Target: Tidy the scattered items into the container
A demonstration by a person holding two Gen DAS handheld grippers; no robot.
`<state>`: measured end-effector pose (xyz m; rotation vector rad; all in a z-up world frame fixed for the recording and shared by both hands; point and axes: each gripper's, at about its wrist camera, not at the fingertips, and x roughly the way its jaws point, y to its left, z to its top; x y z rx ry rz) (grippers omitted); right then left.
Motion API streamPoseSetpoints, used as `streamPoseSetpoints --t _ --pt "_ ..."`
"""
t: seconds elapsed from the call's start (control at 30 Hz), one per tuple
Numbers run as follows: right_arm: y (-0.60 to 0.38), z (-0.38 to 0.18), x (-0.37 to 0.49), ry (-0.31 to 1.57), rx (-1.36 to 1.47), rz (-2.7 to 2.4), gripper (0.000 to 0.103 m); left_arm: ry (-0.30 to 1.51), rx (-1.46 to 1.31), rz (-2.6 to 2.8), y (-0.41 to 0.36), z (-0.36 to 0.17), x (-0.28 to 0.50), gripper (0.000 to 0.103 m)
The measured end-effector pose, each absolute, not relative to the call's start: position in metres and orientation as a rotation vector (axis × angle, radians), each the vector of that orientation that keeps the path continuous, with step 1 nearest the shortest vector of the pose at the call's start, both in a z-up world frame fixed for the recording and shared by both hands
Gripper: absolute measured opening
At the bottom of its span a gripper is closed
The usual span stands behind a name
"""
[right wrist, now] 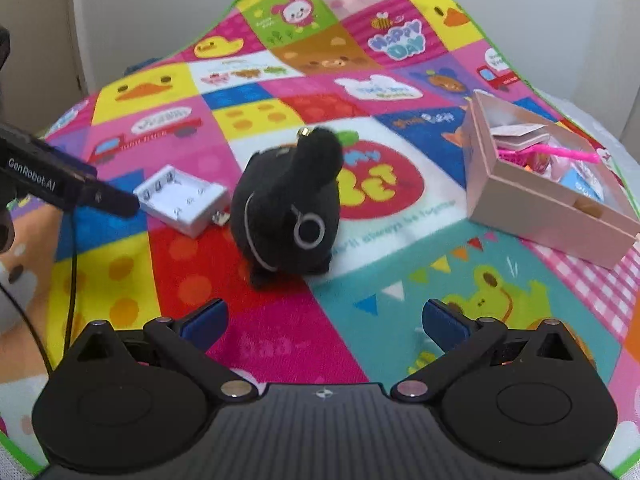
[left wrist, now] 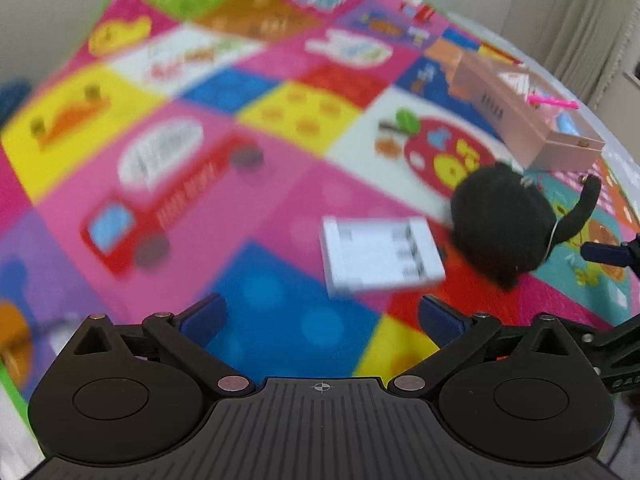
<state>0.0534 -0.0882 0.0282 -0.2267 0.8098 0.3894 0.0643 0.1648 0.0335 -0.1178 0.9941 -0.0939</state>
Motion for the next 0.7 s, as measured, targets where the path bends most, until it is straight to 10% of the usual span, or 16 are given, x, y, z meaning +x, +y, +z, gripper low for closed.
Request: streamPoseSetpoints --t 0.47,0.7 --pt "-0.082 0.020 0.073 0.992 -0.205 0.392 0.103 1.052 -0.011 -0.054 0.148 0.018 0.065 0.103" --pt "-0.059 0.051 0.071 0.683 -0.205 0.446 0.103 1.060 0.004 -0.050 0.146 0.018 0.066 0.103"
